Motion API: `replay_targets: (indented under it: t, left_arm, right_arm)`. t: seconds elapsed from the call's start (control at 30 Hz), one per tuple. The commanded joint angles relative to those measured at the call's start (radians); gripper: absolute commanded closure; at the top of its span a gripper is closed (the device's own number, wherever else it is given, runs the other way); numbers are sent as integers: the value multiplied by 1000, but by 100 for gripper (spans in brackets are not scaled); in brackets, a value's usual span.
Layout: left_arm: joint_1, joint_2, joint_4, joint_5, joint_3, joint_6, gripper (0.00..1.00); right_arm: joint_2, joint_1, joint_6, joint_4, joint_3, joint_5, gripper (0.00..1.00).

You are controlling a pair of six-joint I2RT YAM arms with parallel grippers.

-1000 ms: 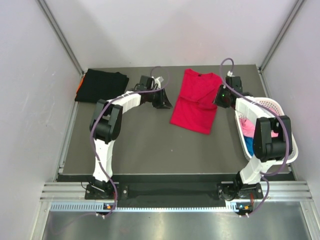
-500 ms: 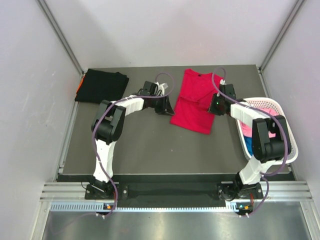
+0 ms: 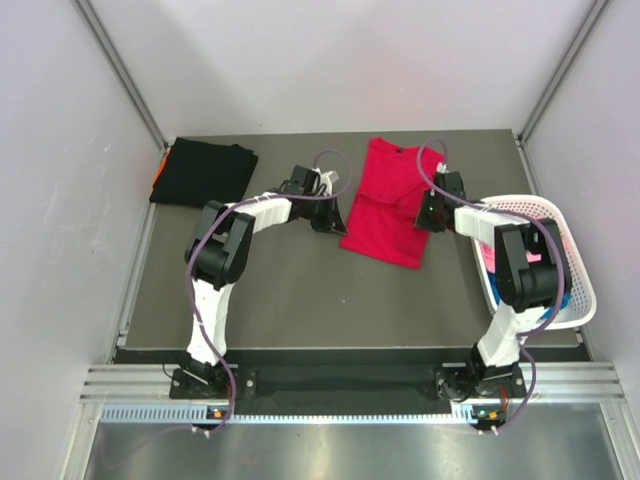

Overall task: Fold and stack the t-shirts
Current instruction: Fold the tshirt

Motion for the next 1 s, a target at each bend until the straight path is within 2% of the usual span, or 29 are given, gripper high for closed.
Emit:
replay_targets:
  t: [0.0,0.53,0.77,0.97]
  left_arm:
    - [-1,-32,-11,-34,-16,9,100]
    - [-5,-35,17,-70,-63,-47,100]
    - [-17,-78,55,-81,-115,-103,100]
    - [-21,-102,48,-90,-145,-120,100]
  right_arm:
    - [34,4,-9,60,54,34,80]
    - [168,-24,-58,2,289,91,81]
    - [78,-7,-49,-13,257,54,81]
    - [-1,2,0,-97,220,43,78]
